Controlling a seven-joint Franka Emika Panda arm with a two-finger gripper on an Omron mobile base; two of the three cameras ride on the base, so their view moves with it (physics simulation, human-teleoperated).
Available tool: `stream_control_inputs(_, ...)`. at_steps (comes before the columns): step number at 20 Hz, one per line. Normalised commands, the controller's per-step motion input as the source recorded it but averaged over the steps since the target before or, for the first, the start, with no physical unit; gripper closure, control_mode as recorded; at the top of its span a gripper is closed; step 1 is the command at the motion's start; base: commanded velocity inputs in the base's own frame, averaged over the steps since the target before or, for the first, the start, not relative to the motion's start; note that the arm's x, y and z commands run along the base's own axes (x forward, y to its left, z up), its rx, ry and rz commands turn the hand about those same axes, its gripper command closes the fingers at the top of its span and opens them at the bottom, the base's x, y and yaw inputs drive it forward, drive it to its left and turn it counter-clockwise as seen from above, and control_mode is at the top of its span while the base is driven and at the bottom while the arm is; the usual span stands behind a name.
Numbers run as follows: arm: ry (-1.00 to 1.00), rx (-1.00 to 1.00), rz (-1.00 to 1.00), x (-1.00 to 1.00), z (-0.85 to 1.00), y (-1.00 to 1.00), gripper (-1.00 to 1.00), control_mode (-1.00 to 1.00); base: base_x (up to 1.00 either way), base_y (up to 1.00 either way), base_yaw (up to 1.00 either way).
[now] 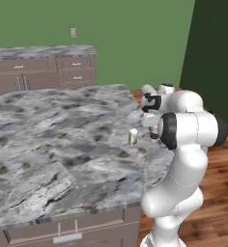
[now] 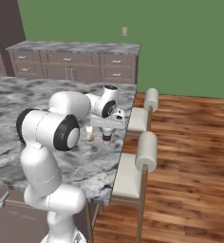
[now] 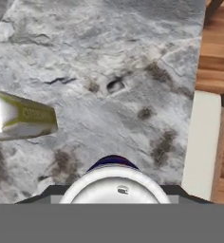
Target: Move the drinks to the dining counter.
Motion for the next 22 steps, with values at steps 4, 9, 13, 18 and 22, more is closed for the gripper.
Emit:
stream_control_inputs(4,0.06,0.0,0.02,0.56,-0.41,0.0,1.0,-1.0,0.0,0.0,0.0)
stream_control_inputs(9,0.1,0.0,0.03,0.37,-0.29,0.0,1.0,-1.0,0.0,0.0,0.0)
stream_control_inputs(13,0.04,0.0,0.01,0.08,-0.17,0.0,1.0,-1.0,0.0,0.0,0.0)
stream_control_inputs(18,0.0,0.0,0.0,0.0,-0.1,0.0,-1.0,-1.0,0.0,0.0,0.0)
stream_control_inputs(22,0.0,0.0,0.0,0.0,0.0,0.0,-1.0,-1.0,0.0,0.0,0.0)
